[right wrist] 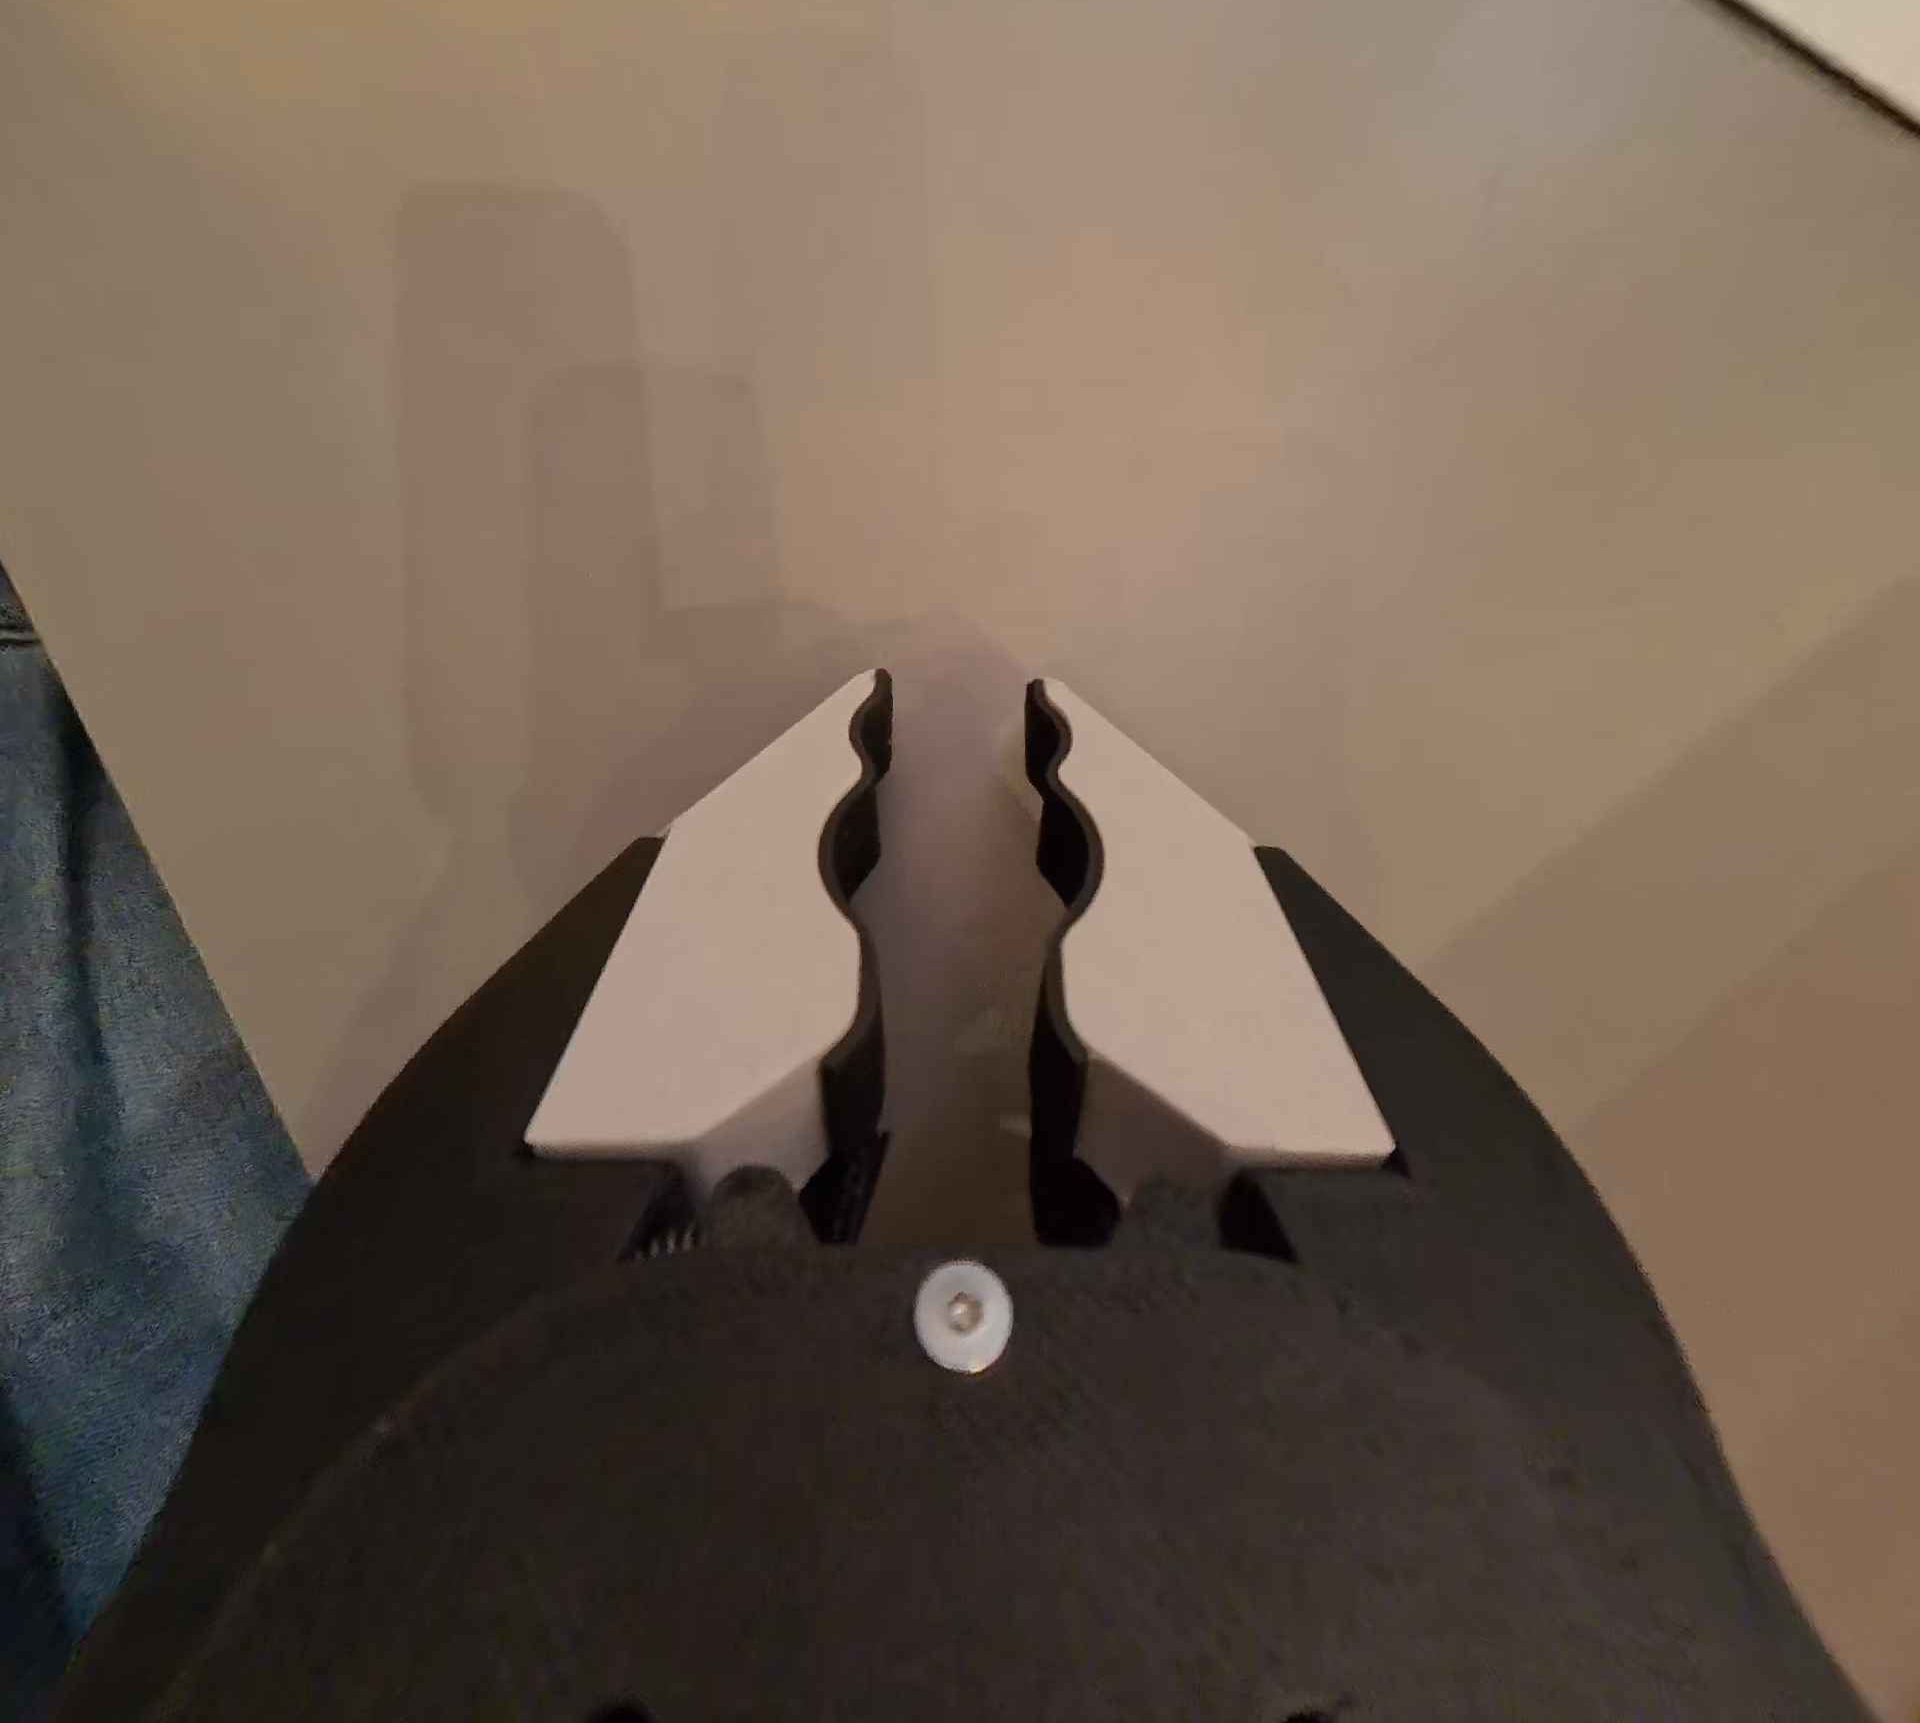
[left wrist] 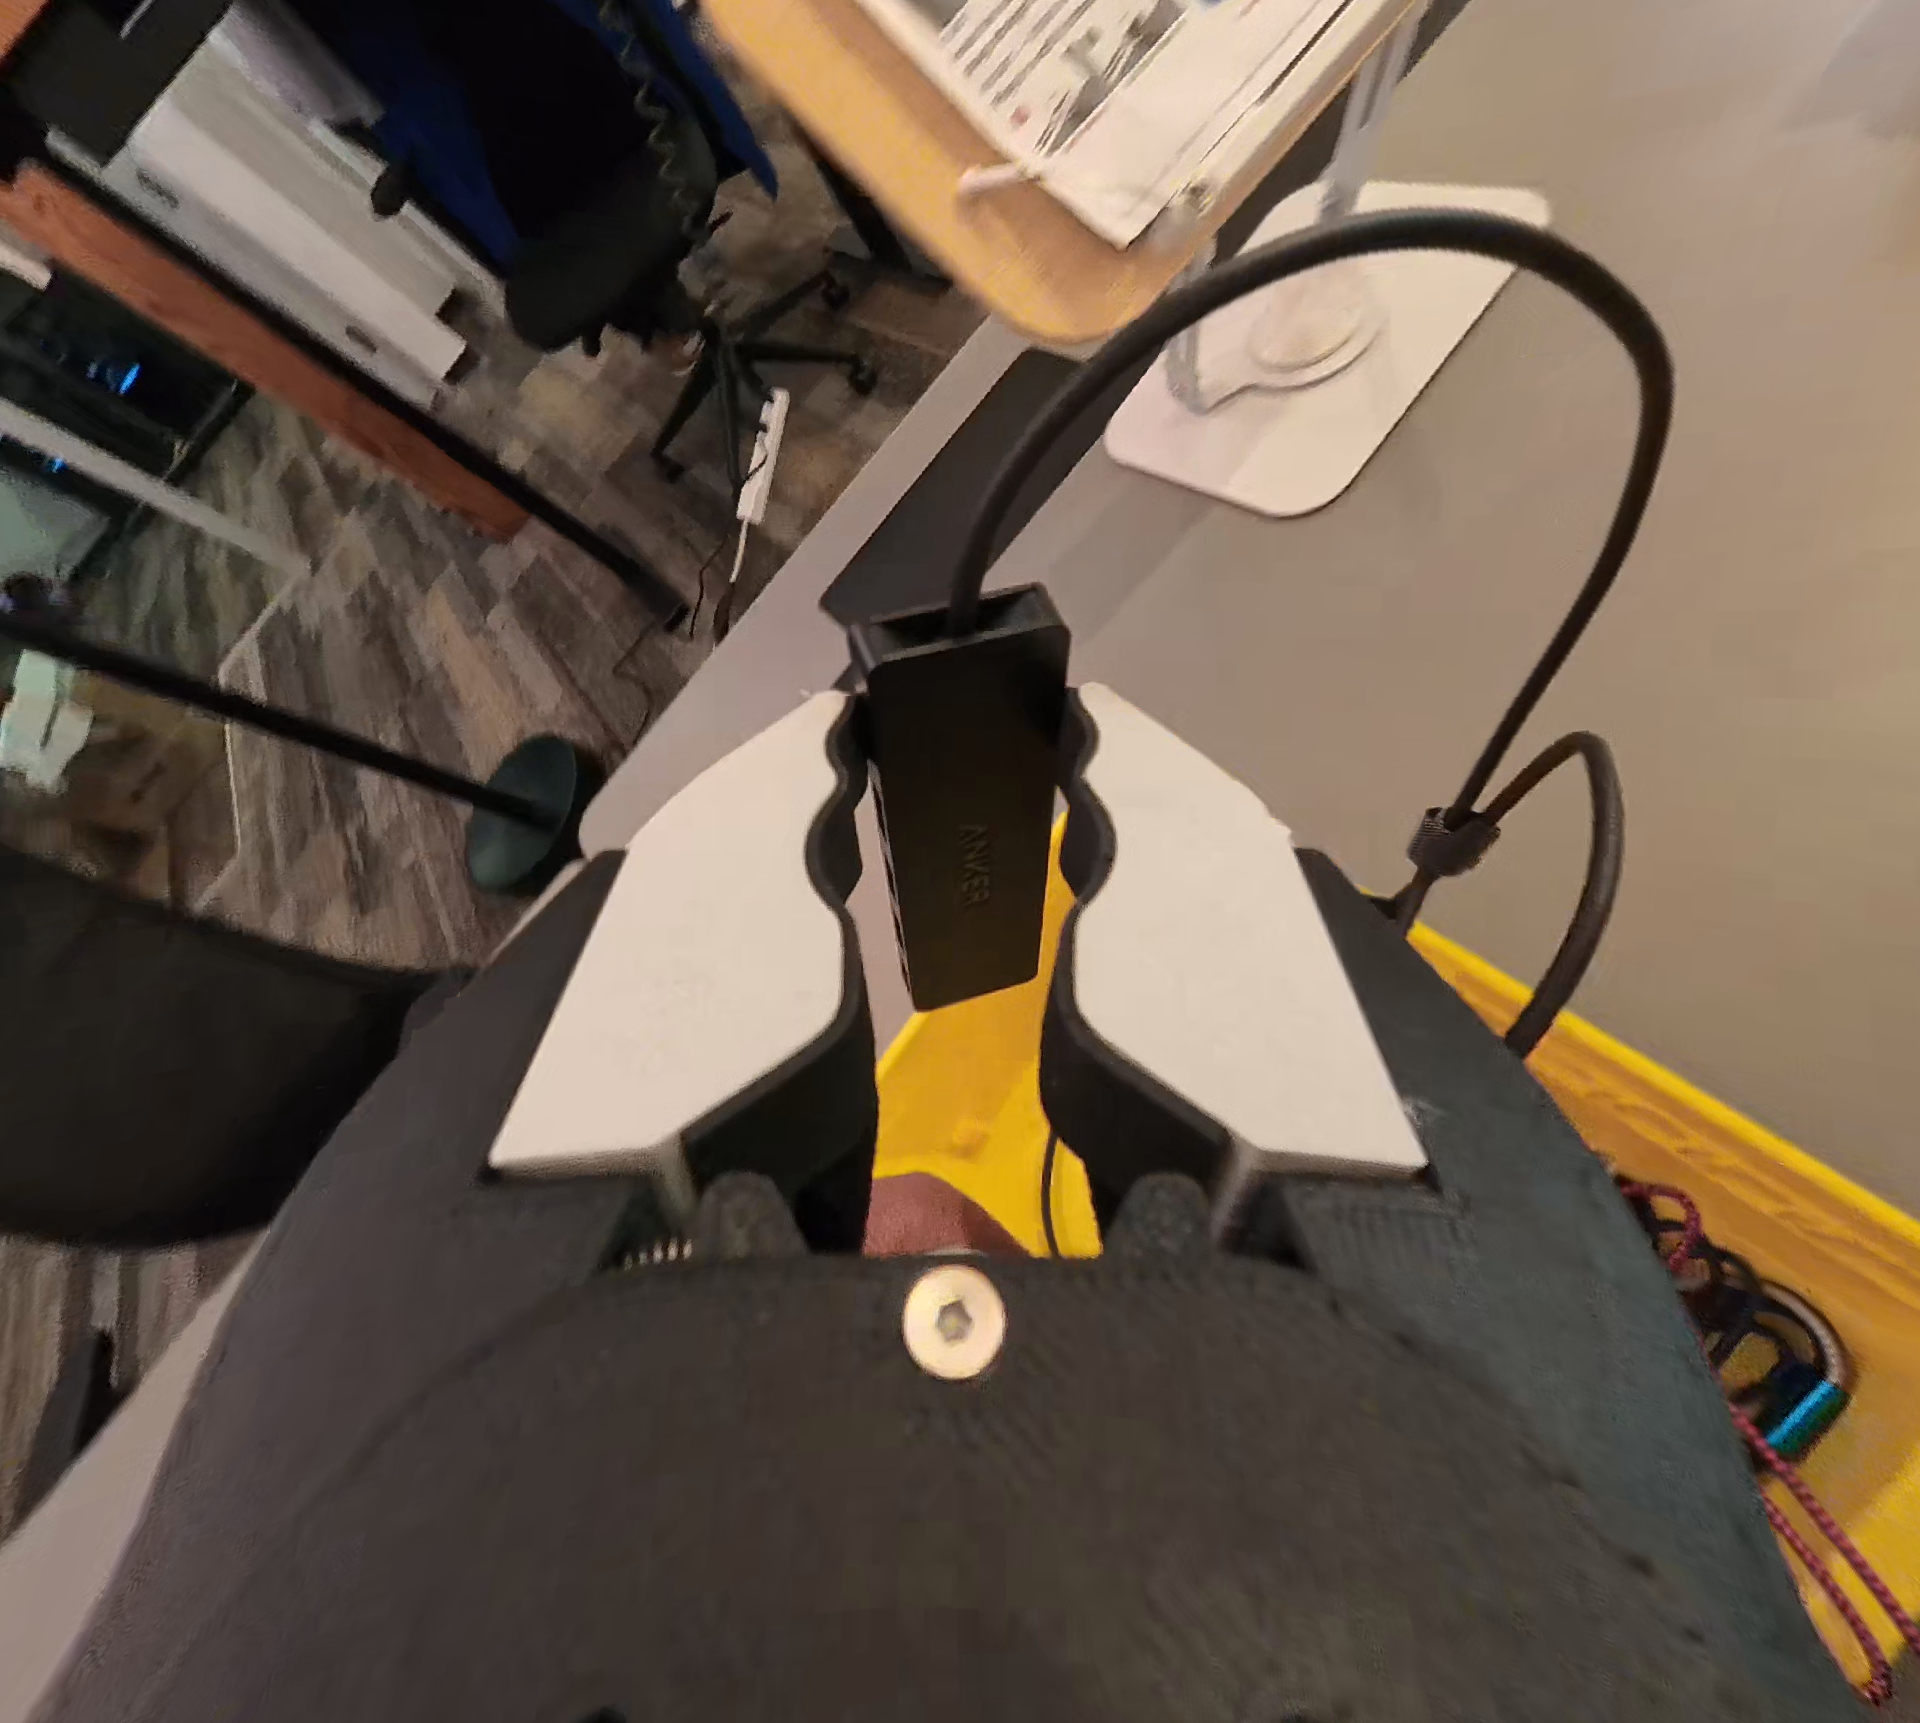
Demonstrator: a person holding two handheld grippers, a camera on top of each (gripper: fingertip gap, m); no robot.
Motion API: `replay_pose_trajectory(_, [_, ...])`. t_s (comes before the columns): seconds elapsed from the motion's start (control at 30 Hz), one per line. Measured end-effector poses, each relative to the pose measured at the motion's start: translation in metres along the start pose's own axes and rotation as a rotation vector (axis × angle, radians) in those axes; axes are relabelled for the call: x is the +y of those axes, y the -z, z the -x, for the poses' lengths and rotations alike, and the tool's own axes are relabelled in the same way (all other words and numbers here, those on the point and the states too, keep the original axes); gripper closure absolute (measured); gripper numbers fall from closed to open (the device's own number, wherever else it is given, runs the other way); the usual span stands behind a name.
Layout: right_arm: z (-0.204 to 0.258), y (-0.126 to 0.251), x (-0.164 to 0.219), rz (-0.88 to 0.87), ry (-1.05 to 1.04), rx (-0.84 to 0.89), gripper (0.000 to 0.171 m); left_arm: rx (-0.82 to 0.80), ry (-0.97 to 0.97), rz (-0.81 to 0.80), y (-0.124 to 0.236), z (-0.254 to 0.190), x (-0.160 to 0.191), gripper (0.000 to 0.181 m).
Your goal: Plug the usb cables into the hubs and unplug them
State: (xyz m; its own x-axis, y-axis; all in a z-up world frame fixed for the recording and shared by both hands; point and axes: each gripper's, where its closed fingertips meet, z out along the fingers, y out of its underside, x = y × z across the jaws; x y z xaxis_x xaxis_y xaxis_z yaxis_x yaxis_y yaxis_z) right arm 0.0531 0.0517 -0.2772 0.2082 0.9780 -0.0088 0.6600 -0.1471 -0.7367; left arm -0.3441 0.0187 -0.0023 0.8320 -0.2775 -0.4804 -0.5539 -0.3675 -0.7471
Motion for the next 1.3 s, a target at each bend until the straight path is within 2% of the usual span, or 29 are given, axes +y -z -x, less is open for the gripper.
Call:
replay_pose_trajectory(0.2, [-0.005,0.024,-0.038,-0.081,0.015,0.041,0.145,0.21,-0.222,0.003,-0.041,-0.069,-0.066,0.146])
replay_pose_trajectory(0.37, [-0.008,0.053,-0.066,-0.171,0.005,0.07,0.144,0.416,-0.427,0.044,-0.092,-0.152,-0.087,0.146])
replay_pose_trajectory(0.6, [-0.013,0.084,-0.097,-0.34,-0.069,0.002,0.143,0.628,-0.702,0.078,-0.147,-0.277,-0.068,0.146])
replay_pose_trajectory(0.7, [-0.011,0.076,-0.101,-0.331,-0.072,-0.044,0.134,0.708,-0.844,0.096,-0.163,-0.32,-0.049,0.146])
replay_pose_trajectory(0.8, [-0.005,0.054,-0.095,-0.271,-0.068,-0.097,0.126,0.793,-0.887,0.101,-0.172,-0.35,-0.041,0.146])
replay_pose_trajectory(0.9, [0.001,0.029,-0.086,-0.197,-0.036,-0.119,0.128,0.852,-0.891,0.097,-0.178,-0.367,-0.04,0.146])
replay_pose_trajectory(1.0, [-0.007,0.008,-0.078,-0.148,-0.005,-0.052,0.159,0.891,-0.89,0.117,-0.183,-0.375,-0.036,0.146])
replay_pose_trajectory(1.1, [-0.016,-0.003,-0.07,-0.119,-0.006,-0.017,0.168,0.895,-0.886,0.164,-0.186,-0.373,-0.027,0.146])
replay_pose_trajectory(1.13, [-0.019,-0.004,-0.069,-0.117,-0.018,-0.01,0.169,0.875,-0.894,0.175,-0.187,-0.368,-0.025,0.145])
replay_pose_trajectory(1.2, [-0.021,-0.006,-0.062,-0.1,-0.02,-0.002,0.17,0.788,-0.934,0.209,-0.187,-0.347,-0.022,0.132])
replay_pose_trajectory(1.3, [-0.025,-0.006,-0.054,-0.089,-0.033,0.009,0.171,0.704,-0.841,0.187,-0.17,-0.306,-0.031,0.13])
